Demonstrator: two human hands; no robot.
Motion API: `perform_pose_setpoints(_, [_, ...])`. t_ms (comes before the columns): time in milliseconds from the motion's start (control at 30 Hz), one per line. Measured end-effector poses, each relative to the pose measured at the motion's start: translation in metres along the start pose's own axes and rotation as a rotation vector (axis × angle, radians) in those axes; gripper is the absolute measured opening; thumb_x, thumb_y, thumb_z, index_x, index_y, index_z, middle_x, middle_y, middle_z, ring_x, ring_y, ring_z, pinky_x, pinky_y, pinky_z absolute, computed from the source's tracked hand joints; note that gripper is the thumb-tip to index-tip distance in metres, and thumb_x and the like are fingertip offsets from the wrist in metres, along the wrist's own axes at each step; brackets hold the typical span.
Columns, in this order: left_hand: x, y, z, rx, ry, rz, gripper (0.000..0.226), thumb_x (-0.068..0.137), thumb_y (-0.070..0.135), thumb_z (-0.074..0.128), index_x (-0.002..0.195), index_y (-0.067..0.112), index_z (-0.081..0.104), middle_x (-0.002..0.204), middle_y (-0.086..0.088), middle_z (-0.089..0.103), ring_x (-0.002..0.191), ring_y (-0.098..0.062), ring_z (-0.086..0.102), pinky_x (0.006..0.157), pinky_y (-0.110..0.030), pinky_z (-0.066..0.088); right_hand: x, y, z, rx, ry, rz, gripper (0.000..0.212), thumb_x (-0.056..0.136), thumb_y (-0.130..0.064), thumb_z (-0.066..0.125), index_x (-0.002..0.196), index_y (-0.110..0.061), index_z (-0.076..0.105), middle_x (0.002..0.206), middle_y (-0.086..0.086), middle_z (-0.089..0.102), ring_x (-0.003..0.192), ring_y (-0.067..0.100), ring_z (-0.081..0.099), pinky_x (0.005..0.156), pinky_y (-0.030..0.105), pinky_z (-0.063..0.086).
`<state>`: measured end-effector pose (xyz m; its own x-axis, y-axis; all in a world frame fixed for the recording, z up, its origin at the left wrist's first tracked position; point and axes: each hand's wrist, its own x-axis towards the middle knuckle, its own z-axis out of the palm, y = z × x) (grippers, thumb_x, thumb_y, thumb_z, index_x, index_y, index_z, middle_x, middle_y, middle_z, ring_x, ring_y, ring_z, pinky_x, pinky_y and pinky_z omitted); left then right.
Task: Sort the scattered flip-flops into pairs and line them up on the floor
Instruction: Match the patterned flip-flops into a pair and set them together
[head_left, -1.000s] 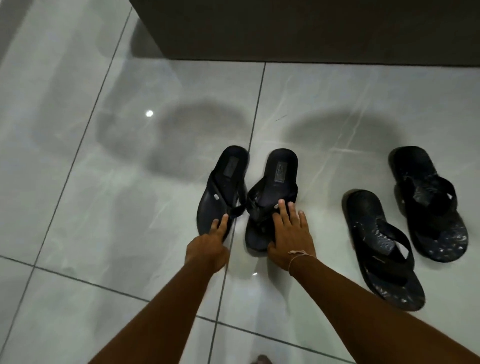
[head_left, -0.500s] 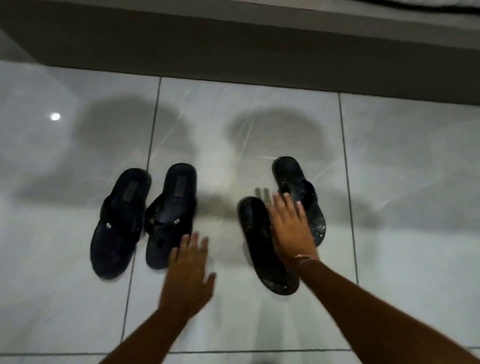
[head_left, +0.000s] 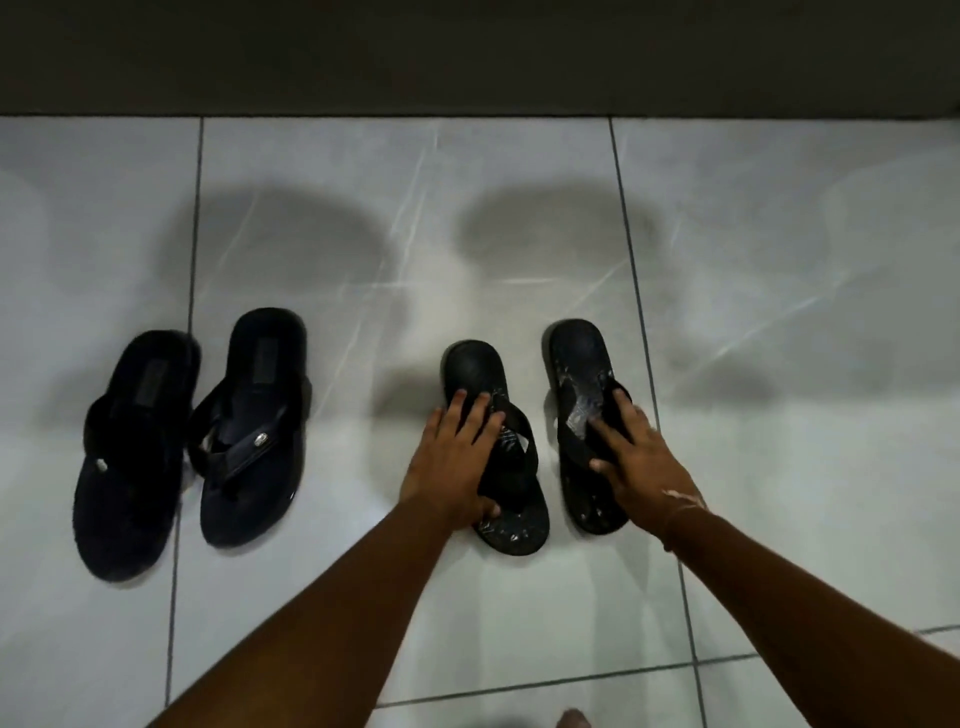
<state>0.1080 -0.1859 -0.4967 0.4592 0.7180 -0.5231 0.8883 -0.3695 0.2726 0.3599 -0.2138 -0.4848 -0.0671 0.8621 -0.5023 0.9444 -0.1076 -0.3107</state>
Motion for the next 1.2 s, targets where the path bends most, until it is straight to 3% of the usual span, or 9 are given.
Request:
perform_pose_setpoints(233, [0.013,0.031,0.002,0.043,-0.012,0.105,0.121,0.066,0.049,0.08,0.153,0.022,0.001,0.164,-0.004,-0.009,0.149,-0.029,-0.016,0.122,-0.045,0.009,-0.011,0.001,0.011,0.061,-0.004,-0.009,0.054,0.095,-0.032,0.051,0.146,-0.027,0.033,0.163,0.002,-0.008,0.149,0.033,0.002,0.119,0.05,0.02])
perform_pose_setpoints(400, [0.022,0.059,0.001,0.061,-0.045,0.095,0.122,0.067,0.05,0.079,0.153,0.024,-0.003,0.164,-0.003,-0.012,0.148,-0.03,-0.019,0.121,-0.045,0.013,-0.025,0.025,0.004,-0.053,-0.065,-0.012,0.073,0.088,-0.037,0.058,0.149,-0.038,0.017,0.161,0.003,-0.02,0.148,0.035,-0.008,0.119,0.057,0.009])
perform_pose_setpoints(533, [0.033,0.084,-0.002,0.084,-0.046,0.094,0.123,0.066,0.049,0.08,0.153,0.025,-0.003,0.164,-0.003,-0.01,0.148,-0.032,-0.019,0.12,-0.045,0.015,-0.037,0.044,0.002,-0.081,-0.089,0.026,0.088,0.079,-0.027,0.07,0.148,-0.036,0.015,0.16,0.003,-0.023,0.147,0.039,-0.008,0.118,0.057,0.017])
perform_pose_setpoints(700, [0.061,0.136,0.001,0.088,-0.041,0.156,0.123,0.065,0.047,0.082,0.153,0.024,0.0,0.165,-0.003,-0.006,0.149,-0.032,-0.015,0.12,-0.046,0.014,-0.051,0.089,-0.008,-0.063,-0.002,0.124,0.089,0.073,-0.011,0.074,0.146,-0.032,0.028,0.162,0.005,-0.012,0.145,0.042,0.012,0.111,0.052,0.037])
perform_pose_setpoints(800, [0.081,0.175,0.004,0.044,-0.042,0.179,0.122,0.066,0.044,0.083,0.154,0.024,0.002,0.165,-0.002,-0.006,0.149,-0.032,-0.015,0.12,-0.045,0.013,-0.055,0.13,-0.024,-0.068,0.01,0.166,0.087,0.07,-0.009,0.075,0.143,-0.031,0.034,0.163,0.004,-0.006,0.136,0.038,0.036,0.101,0.046,0.047])
perform_pose_setpoints(933, [0.104,0.218,0.007,0.023,-0.043,0.171,0.121,0.067,0.044,0.082,0.154,0.024,-0.001,0.164,-0.001,-0.009,0.148,-0.031,-0.019,0.121,-0.043,0.006,-0.054,0.174,-0.043,-0.068,0.005,0.186,0.087,0.07,-0.007,0.075,0.143,-0.032,0.035,0.163,0.001,-0.006,0.12,0.037,0.054,0.09,0.044,0.053])
perform_pose_setpoints(1033, [0.112,0.233,0.005,0.037,-0.053,0.159,0.122,0.068,0.045,0.082,0.154,0.024,-0.002,0.164,-0.002,-0.011,0.148,-0.031,-0.019,0.121,-0.044,0.004,-0.051,0.189,-0.05,-0.08,-0.005,0.185,0.088,0.07,-0.006,0.075,0.142,-0.034,0.035,0.164,-0.001,-0.006,0.108,0.04,0.059,0.088,0.045,0.054])
perform_pose_setpoints(1200, [0.115,0.232,0.004,0.068,-0.057,0.175,0.121,0.068,0.049,0.08,0.154,0.024,-0.003,0.164,-0.002,-0.011,0.148,-0.03,-0.02,0.121,-0.044,0.001,-0.048,0.194,-0.046,-0.068,0.002,0.168,0.088,0.069,-0.004,0.075,0.141,-0.034,0.034,0.163,0.0,-0.007,0.111,0.042,0.055,0.089,0.046,0.053])
